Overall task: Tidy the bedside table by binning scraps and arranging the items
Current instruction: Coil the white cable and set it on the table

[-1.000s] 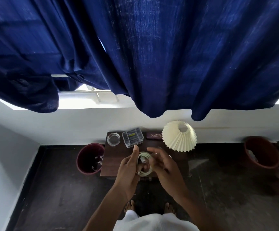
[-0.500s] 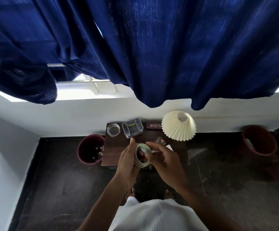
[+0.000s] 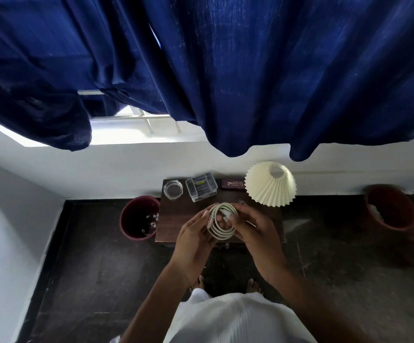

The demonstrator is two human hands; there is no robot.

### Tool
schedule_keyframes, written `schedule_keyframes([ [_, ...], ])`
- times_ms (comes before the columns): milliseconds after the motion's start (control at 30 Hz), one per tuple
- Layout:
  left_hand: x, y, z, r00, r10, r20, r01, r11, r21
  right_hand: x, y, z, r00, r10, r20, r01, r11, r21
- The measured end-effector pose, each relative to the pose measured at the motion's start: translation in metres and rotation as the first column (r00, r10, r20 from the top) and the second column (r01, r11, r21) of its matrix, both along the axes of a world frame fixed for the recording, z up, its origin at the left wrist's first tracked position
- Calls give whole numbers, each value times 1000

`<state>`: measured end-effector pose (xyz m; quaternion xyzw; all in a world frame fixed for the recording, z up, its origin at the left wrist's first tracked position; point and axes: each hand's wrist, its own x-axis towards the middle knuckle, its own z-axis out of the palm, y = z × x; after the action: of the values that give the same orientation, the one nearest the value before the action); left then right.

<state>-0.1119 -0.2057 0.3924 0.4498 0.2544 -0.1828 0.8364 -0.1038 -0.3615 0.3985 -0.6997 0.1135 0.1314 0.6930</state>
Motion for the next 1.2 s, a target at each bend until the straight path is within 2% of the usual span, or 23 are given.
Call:
schedule_keyframes([
  [233,-2,4,0,1000,-13,14,13,999,-53,1,2,-4,999,-3,35,6,997,-80],
  [400,0,0,4,1000,14,-1,-14,997,-82,1,1,-8,980,87,177,-32,956,-291],
  [500,3,0,5,1000,22,-14,-24,988,-154,1,0,-6,956,148,254,-39,921,-387],
  [733,4,2,3,998,-1,69,25,938,-345,3,-1,-6,945,178,275,-57,916,-398],
  [800,5,2,-1,995,-9,99,42,938,-343,4,-1,-3,944,179,278,-60,919,-389],
  [900,5,1,-9,990,-17,143,40,987,-159,3,0,3,939,173,297,-49,923,-381],
  [967,5,1,-11,976,-50,211,46,999,23,5,1,4,934,175,313,-37,915,-402],
  [1033,6,1,-10,950,-112,290,40,969,245,6,-1,3,927,168,335,-10,906,-424],
  [1100,8,1,-6,915,-199,352,-19,849,527,6,-2,2,924,151,352,12,908,-420],
  [1167,9,2,-4,865,-313,391,-141,598,789,5,-1,2,912,150,382,27,907,-419],
  [1200,9,3,-3,848,-347,400,-190,505,842,4,0,1,903,158,400,32,903,-429],
])
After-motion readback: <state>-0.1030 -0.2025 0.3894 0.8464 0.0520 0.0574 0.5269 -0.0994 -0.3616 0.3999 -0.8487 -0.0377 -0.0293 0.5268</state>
